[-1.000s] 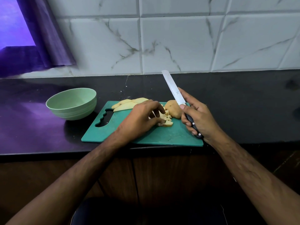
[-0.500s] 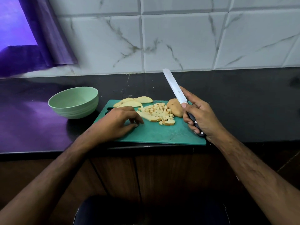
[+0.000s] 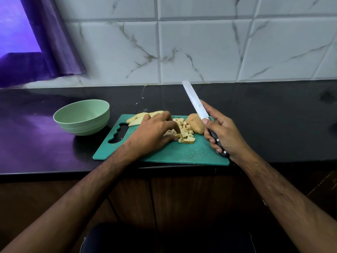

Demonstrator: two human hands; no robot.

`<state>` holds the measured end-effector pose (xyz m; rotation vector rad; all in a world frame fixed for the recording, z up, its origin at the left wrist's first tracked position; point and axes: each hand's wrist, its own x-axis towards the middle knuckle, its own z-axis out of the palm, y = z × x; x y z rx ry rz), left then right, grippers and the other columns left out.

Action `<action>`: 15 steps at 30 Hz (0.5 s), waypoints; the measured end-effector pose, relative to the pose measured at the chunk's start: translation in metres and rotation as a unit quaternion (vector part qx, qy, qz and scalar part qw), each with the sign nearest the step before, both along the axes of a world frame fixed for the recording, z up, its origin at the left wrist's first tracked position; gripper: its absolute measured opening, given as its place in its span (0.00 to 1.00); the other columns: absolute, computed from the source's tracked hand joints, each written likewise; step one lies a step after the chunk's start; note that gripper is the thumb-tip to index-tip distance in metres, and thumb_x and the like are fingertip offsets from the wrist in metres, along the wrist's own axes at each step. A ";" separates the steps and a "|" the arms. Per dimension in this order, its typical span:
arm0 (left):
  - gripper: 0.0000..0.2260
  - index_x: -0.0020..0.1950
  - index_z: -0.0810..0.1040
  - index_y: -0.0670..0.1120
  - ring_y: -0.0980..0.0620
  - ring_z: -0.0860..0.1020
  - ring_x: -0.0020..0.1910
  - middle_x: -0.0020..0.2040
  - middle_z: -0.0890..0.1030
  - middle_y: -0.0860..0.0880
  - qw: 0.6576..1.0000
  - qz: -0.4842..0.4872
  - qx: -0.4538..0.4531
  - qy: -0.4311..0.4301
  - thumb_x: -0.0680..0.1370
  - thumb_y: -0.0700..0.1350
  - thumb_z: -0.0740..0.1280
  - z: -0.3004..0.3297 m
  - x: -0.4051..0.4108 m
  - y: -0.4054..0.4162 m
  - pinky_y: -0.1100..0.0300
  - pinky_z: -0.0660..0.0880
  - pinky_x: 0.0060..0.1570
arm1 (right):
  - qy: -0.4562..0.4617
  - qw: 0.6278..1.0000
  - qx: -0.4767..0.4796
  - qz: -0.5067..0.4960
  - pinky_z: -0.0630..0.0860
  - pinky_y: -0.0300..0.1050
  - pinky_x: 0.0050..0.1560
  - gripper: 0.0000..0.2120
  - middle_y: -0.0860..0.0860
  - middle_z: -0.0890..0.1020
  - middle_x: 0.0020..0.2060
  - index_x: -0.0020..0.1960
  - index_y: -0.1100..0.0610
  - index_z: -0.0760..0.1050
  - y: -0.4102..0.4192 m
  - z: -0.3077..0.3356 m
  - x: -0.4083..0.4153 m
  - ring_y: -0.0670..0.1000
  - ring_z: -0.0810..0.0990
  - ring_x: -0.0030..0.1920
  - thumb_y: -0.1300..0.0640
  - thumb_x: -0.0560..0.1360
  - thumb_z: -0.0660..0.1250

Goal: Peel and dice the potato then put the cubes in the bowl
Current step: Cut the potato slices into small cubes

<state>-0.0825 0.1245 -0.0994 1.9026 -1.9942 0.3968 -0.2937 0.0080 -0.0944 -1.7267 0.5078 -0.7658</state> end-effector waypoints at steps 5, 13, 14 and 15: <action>0.06 0.54 0.78 0.55 0.59 0.73 0.45 0.52 0.74 0.57 1.000 -0.010 -0.002 0.005 0.80 0.54 0.69 0.003 0.001 -0.001 0.49 0.70 0.53 | -0.002 1.000 0.000 0.001 0.63 0.38 0.20 0.25 0.53 0.68 0.26 0.76 0.34 0.66 -0.001 0.000 0.000 0.50 0.62 0.21 0.58 0.85 0.58; 0.05 0.48 0.79 0.47 0.56 0.82 0.42 0.42 0.83 0.54 0.952 -0.020 -0.165 0.259 0.77 0.42 0.75 0.037 0.011 0.013 0.67 0.75 0.43 | -0.001 1.000 0.006 0.004 0.63 0.37 0.20 0.25 0.53 0.68 0.26 0.75 0.33 0.66 0.000 0.001 0.000 0.49 0.62 0.20 0.58 0.85 0.59; 0.06 0.47 0.78 0.47 0.54 0.83 0.42 0.42 0.84 0.53 0.940 -0.013 -0.176 0.290 0.77 0.42 0.75 0.037 0.015 0.019 0.65 0.76 0.43 | 0.000 1.000 0.005 0.005 0.63 0.37 0.20 0.25 0.53 0.68 0.26 0.75 0.33 0.66 0.000 0.001 0.000 0.49 0.62 0.20 0.58 0.85 0.59; 0.07 0.47 0.78 0.47 0.52 0.84 0.42 0.41 0.85 0.51 0.929 -0.008 -0.185 0.322 0.77 0.42 0.75 0.036 0.020 0.024 0.60 0.77 0.43 | 0.002 1.000 0.003 0.006 0.63 0.37 0.20 0.25 0.53 0.68 0.26 0.75 0.33 0.66 0.000 0.001 0.000 0.49 0.62 0.20 0.58 0.85 0.59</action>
